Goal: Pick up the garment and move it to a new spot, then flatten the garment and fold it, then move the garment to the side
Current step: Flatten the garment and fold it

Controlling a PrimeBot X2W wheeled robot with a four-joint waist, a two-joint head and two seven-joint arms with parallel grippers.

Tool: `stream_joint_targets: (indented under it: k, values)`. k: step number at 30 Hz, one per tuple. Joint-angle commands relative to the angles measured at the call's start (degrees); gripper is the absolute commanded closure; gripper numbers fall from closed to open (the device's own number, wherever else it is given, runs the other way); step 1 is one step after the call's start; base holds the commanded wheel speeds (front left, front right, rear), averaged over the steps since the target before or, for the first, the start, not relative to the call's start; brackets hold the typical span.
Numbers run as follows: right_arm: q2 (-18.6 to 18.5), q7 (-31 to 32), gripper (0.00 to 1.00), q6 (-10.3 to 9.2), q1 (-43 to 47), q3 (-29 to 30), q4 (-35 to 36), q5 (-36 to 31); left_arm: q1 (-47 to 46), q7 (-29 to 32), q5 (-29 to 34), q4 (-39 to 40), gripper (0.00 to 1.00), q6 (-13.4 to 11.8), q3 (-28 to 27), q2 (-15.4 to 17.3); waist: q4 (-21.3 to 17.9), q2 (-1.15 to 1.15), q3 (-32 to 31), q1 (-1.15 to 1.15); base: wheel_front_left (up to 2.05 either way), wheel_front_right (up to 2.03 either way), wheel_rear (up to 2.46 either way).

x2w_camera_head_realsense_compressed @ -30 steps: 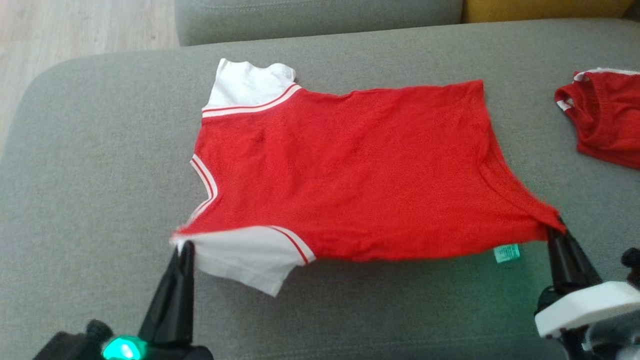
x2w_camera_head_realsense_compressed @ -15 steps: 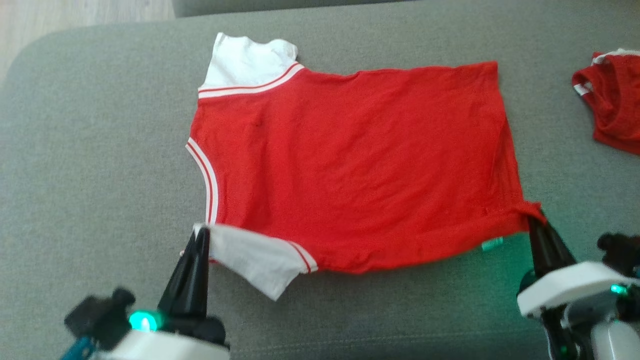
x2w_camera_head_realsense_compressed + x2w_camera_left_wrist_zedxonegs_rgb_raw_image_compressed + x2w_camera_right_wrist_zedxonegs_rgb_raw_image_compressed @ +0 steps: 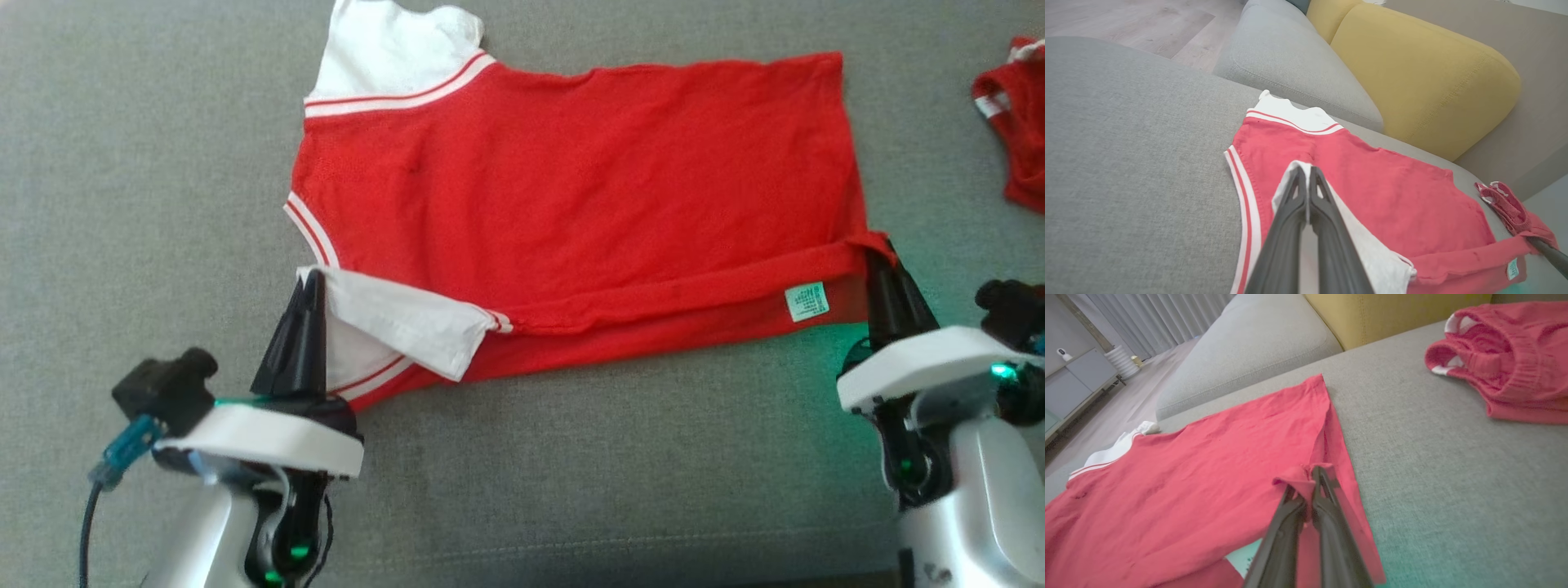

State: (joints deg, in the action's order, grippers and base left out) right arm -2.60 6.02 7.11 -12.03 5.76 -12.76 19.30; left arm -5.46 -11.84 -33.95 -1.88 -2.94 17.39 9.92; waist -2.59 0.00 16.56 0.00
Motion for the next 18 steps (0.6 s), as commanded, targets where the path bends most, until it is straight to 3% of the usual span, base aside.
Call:
stream_joint_targets:
  k: [1,14,15,16,17,18]
  values:
    - [-0.4,-1.0,1.00,0.37,-2.2,-1.1,0.6,-0.5,-2.8,-0.9,0.0,0.5,1.00,0.7,-2.4,0.0,0.2,0.00,0.9,0.00,0.00,0.00,0.00]
    - [-0.5,-2.8,1.00,0.37,-7.1,-1.1,-6.3,-1.6,-13.2,-2.6,2.4,-9.1,1.00,3.7,-2.6,-0.8,0.2,0.00,2.3,0.00,0.00,0.00,0.00]
    - [-0.5,-2.8,0.96,0.37,-7.5,-1.2,-6.8,-1.7,-13.8,-2.5,2.5,-10.4,1.00,3.9,-2.3,-0.8,0.1,0.00,2.4,0.00,0.00,0.00,0.00]
    - [-0.5,-2.9,0.68,0.37,-7.9,-1.3,-7.2,-1.9,-14.4,-2.5,2.6,-11.6,1.00,4.1,-2.1,-0.9,0.0,0.00,2.5,0.00,0.00,0.00,0.00]
    - [-0.5,-3.2,0.29,0.37,-8.3,-1.3,-7.6,-2.1,-14.9,-2.5,2.6,-12.6,1.00,4.2,-2.1,-1.0,-0.1,0.00,2.5,0.00,0.00,0.00,0.00]
    - [-0.5,-3.6,0.00,0.37,-8.8,-1.3,-7.9,-2.2,-15.3,-2.6,2.6,-13.4,0.62,4.3,-2.1,-1.2,-0.1,0.00,2.5,0.00,0.00,0.00,0.00]
